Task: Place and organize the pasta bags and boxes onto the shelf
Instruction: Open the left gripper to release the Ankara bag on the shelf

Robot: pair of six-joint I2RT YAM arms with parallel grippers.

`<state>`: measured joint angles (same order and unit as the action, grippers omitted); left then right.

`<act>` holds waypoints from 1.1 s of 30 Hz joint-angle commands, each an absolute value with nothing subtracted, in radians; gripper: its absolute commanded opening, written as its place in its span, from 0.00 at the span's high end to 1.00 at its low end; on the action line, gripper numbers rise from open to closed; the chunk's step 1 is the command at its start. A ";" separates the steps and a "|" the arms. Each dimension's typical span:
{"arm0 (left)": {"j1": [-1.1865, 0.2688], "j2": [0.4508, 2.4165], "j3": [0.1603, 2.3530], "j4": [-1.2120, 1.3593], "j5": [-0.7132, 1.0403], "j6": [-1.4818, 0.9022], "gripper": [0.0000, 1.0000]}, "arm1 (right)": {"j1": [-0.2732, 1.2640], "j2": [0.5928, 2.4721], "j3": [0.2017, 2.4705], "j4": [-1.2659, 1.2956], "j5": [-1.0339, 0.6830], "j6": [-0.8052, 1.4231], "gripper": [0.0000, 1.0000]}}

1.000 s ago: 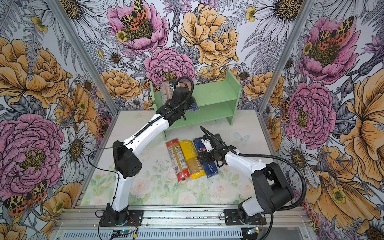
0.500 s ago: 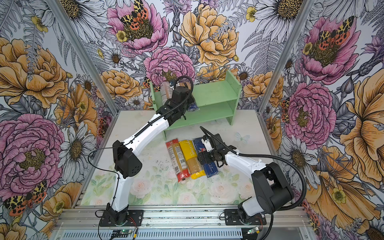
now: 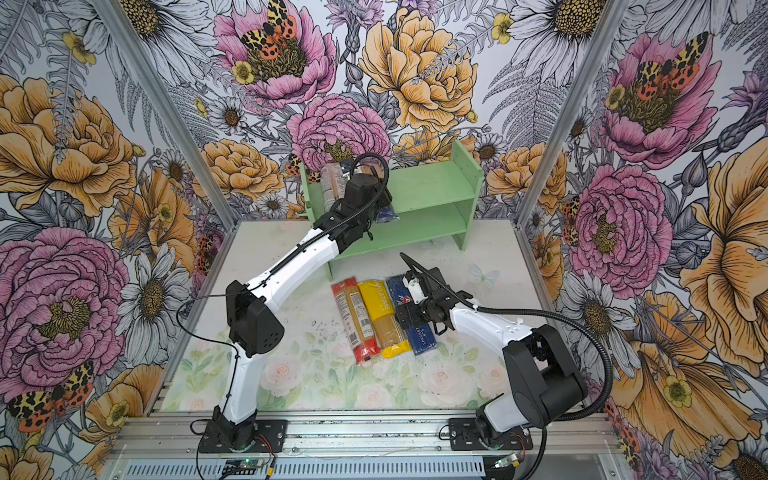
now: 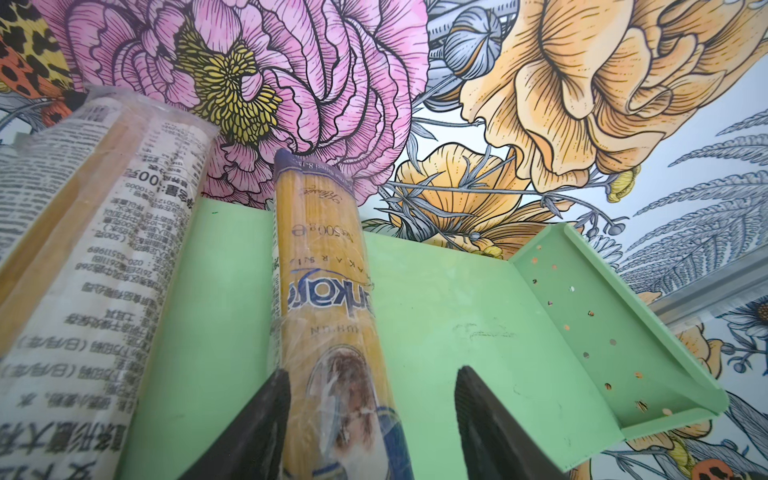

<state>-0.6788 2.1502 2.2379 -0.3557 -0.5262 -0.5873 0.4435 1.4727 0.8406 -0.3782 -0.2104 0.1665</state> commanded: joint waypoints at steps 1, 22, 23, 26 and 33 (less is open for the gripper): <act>-0.694 2.087 2.230 -0.319 -0.503 -0.531 0.33 | 0.436 1.441 0.837 -0.383 -0.204 0.166 0.02; -0.747 1.932 2.071 -0.212 -0.539 -0.442 0.23 | 0.436 1.408 0.824 -0.385 -0.215 0.173 0.02; -0.748 1.926 2.068 -0.212 -0.539 -0.440 0.22 | 0.437 1.405 0.822 -0.384 -0.216 0.174 0.02; -0.755 1.915 2.053 -0.206 -0.542 -0.437 0.20 | 0.437 1.397 0.818 -0.384 -0.215 0.179 0.02; -0.770 1.884 2.005 -0.190 -0.547 -0.437 0.15 | 0.437 1.375 0.808 -0.385 -0.216 0.187 0.02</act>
<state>-0.7593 1.9259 2.0315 -0.2188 -0.5251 -0.4603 0.4435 1.4097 0.8211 -0.3859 -0.2111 0.1711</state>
